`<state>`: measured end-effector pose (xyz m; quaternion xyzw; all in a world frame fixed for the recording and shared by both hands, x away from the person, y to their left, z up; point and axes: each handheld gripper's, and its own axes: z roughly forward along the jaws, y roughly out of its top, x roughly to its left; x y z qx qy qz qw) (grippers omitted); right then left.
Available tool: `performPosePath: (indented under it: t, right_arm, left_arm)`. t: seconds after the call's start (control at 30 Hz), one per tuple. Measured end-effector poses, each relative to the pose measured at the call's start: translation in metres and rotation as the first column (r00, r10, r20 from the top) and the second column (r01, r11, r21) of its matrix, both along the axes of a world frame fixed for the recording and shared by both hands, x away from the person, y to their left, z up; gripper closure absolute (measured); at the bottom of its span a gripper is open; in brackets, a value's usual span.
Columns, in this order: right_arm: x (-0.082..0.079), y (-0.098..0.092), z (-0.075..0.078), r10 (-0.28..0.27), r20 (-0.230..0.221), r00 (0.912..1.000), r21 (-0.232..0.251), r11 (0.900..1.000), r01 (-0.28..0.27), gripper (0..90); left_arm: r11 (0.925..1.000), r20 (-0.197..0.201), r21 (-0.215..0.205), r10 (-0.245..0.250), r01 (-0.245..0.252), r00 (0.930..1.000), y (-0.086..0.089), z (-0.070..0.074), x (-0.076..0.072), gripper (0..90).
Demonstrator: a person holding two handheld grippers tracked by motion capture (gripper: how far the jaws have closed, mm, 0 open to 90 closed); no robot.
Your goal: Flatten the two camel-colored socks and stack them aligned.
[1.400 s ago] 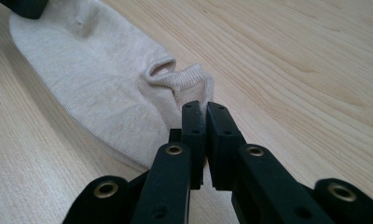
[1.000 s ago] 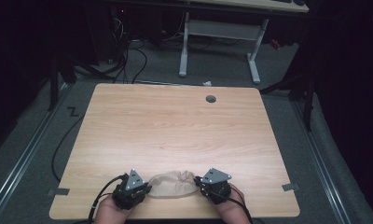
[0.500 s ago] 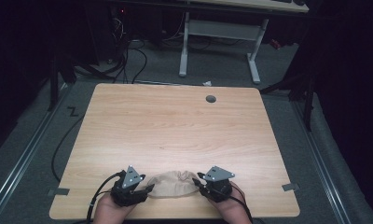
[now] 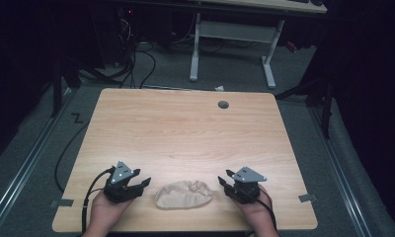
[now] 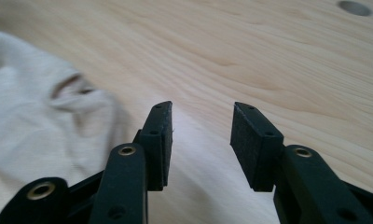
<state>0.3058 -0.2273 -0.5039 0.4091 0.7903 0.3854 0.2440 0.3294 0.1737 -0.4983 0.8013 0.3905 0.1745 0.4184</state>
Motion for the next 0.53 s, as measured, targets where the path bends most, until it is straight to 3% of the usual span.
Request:
performPosePath:
  t: [0.13, 0.23, 0.33, 0.53]
  right_arm:
    - [0.01, -0.026, -0.006, -0.099, 0.01, 0.995, -0.015, 0.995, 0.099, 55.9]
    - [0.016, -0.045, -0.011, -0.175, 0.011, 0.9845, -0.033, 0.984, 0.175, 55.8]
    - [0.021, -0.061, -0.013, -0.235, 0.001, 0.9721, -0.008, 0.972, 0.235, 54.9]
    - [0.028, -0.059, -0.016, -0.227, -0.009, 0.9738, -0.011, 0.974, 0.227, 55.2]
  left_arm:
    - [0.9974, 0.017, 0.032, 0.065, -0.065, 0.9978, 0.022, -0.003, 0.012, 45.3]
    - [0.9929, -0.019, 0.035, 0.114, -0.114, 0.9933, 0.038, -0.009, 0.019, 45.1]
    - [0.9896, -0.06, 0.008, 0.144, -0.144, 0.9878, 0.049, -0.013, 0.019, 45.1]
    - [0.9901, -0.047, 0.029, 0.139, -0.137, 0.9892, 0.049, -0.009, 0.01, 44.7]
